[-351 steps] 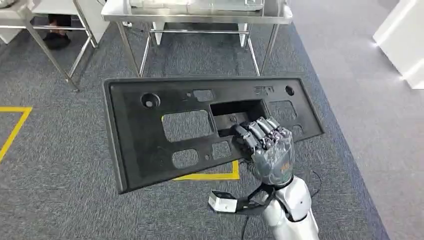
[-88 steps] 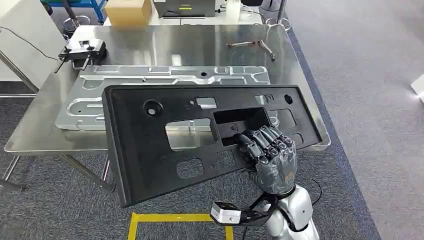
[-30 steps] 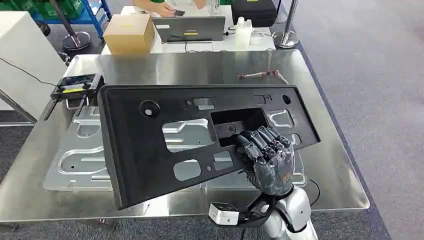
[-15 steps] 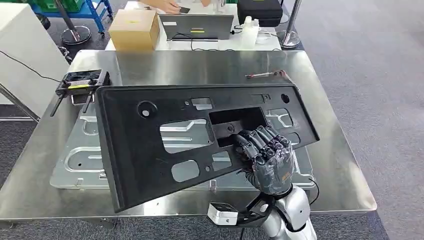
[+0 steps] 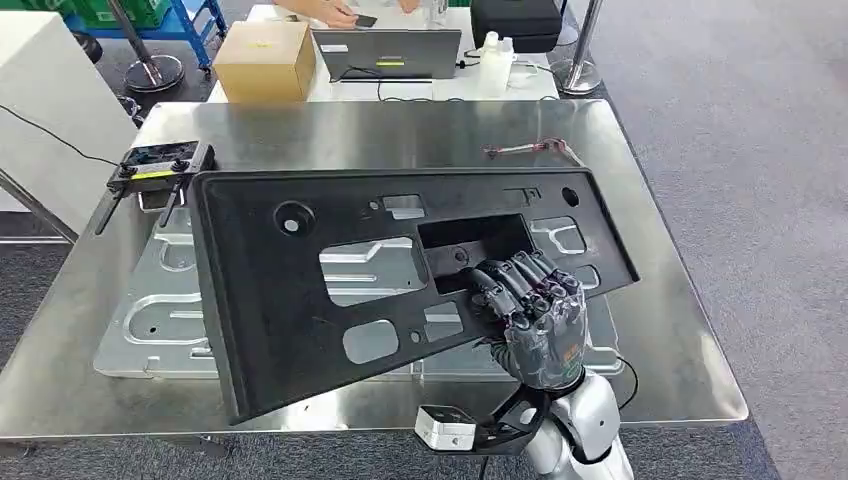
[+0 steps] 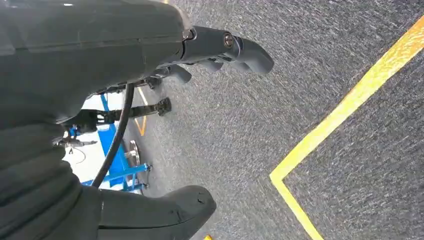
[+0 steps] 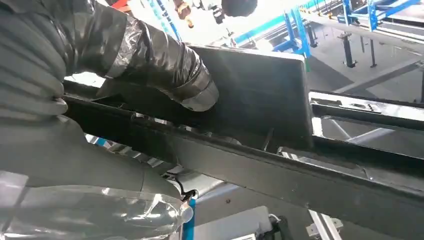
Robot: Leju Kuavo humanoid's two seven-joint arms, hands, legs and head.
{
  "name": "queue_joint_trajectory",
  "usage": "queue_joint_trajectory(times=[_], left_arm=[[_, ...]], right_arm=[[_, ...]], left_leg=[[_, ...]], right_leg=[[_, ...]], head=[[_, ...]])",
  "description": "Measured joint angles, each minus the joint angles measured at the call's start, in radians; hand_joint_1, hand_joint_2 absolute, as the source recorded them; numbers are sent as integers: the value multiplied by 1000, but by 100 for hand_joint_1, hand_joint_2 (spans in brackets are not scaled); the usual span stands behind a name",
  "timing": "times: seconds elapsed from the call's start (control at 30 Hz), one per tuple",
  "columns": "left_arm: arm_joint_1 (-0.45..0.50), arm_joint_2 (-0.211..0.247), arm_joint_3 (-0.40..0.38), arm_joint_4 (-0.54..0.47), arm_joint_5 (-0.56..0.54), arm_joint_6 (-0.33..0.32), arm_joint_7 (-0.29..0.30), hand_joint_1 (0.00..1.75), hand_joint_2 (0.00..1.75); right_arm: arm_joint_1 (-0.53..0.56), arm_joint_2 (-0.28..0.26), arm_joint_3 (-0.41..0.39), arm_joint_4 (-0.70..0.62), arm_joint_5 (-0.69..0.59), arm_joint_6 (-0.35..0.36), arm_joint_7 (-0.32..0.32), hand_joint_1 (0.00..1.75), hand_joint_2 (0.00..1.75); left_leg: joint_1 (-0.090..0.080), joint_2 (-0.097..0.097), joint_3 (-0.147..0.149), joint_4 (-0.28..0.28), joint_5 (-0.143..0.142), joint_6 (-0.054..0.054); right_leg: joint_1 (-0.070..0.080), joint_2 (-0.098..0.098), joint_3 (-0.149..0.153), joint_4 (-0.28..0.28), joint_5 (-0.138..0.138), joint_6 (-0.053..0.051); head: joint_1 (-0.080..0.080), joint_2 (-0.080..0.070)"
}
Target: Take the parts from the cabinet and place them on the table.
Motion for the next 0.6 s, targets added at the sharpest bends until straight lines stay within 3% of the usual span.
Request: queue_joint_trajectory(times=[0.47,0.6], left_arm=[[-1,0,-1,0,-46,28,21,0,175],[-3,0,-1,0,-82,22,-8,0,175]], right_arm=[[1,18,3,0,60,0,0,175,175],[-2,19,3,1,62,0,0,175,175]], left_leg=[[0,0,0,0,0,0],[0,0,0,0,0,0]], right_leg=[[0,0,-1,2,-1,-1],[0,0,-1,2,-1,-1]], head=[[0,0],[0,0]])
